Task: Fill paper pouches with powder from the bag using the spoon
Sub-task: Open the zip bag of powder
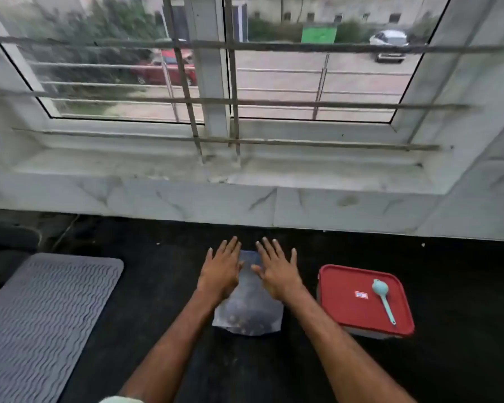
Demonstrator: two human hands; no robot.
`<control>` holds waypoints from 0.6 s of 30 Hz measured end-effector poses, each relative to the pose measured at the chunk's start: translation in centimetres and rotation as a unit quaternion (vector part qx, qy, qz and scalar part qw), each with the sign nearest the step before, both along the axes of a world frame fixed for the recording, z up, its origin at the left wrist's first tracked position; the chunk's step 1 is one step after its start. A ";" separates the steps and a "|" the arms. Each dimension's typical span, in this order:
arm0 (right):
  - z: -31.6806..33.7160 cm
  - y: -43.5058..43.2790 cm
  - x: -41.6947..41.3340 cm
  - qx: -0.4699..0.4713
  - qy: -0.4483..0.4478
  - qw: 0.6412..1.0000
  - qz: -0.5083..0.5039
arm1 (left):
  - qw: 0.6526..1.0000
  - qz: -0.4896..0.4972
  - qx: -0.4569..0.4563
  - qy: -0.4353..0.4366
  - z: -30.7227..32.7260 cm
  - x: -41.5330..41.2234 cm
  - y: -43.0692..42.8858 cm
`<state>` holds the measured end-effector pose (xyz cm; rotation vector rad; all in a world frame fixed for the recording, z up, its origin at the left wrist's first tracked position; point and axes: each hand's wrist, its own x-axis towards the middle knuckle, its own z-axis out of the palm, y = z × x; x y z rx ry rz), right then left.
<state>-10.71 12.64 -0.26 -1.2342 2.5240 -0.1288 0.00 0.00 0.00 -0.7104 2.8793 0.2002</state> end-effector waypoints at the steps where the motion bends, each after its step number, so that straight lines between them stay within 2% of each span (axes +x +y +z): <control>1: -1.1 -0.9 0.0 0.015 -0.011 1.000 0.004 | 0.999 0.005 0.024 -0.022 -1.5 -0.1 -0.4; 2: -2.1 -1.7 -0.2 0.023 -0.024 0.999 0.009 | 0.998 0.010 0.060 -0.031 -2.6 -0.2 -0.7; 5: -5.1 -3.1 -0.6 0.040 -0.036 0.998 0.027 | 0.995 -0.002 0.086 -0.046 -5.8 0.0 -0.6; 8: -7.3 -3.0 -0.8 0.031 -0.052 0.998 0.018 | 0.999 0.000 0.040 -0.013 -7.5 -0.1 -0.5; 12: -8.2 -2.3 -0.5 -0.016 -0.051 0.999 -0.006 | 1.000 0.021 0.001 -0.012 -7.6 -1.2 -0.1; 18: -6.8 -3.9 -0.9 -0.071 0.053 0.994 -0.060 | 0.993 0.090 0.025 0.068 -6.8 -2.4 0.5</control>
